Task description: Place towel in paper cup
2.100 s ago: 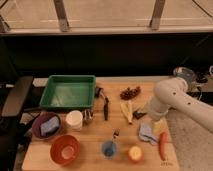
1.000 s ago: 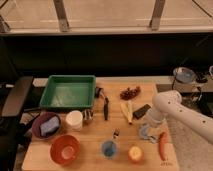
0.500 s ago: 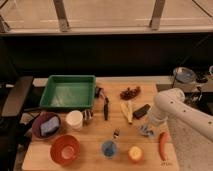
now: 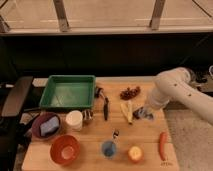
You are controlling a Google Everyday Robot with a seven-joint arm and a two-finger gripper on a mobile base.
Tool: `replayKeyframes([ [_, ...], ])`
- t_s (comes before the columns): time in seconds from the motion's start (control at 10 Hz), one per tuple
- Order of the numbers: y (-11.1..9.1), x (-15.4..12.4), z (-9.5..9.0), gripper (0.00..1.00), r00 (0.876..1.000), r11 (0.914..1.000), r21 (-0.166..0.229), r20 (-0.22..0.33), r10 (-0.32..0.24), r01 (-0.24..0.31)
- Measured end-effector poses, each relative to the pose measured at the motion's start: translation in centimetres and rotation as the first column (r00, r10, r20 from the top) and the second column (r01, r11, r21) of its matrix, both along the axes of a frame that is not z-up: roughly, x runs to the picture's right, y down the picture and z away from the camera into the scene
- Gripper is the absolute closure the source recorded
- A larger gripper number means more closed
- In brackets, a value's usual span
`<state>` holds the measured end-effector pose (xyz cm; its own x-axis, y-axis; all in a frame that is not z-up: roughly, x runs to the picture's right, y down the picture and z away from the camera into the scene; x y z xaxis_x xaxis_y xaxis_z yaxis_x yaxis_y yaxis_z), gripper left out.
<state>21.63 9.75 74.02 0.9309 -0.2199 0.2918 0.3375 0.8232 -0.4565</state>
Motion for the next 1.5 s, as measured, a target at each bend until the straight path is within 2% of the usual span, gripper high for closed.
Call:
replayKeyframes([
  [0.1,-1.4,-2.1,-0.7,1.0,0.999,0.9996,0.019,0.034,-0.019,0.019],
  [0.3,-2.5,-7.4,-1.5,1.0,0.991,0.9968,0.045,0.112,-0.071,0.066],
  [0.4,-2.5,-8.0,-1.7,1.0,0.99,0.9965,0.045,0.123,-0.075,0.07],
  [1.0,-2.5,-7.7,-1.5,1.0,0.99,0.9963,0.045,0.117,-0.078,0.073],
  [1.1,-2.6,-7.5,-1.5,1.0,0.989,0.9947,0.043,0.112,-0.098,0.093],
  [1.2,-3.0,-8.2,-1.4,1.0,0.984,0.9918,0.048,0.125,-0.123,0.118],
  [1.5,-4.6,-13.3,-2.0,1.0,0.952,0.968,0.094,0.183,-0.247,0.233],
])
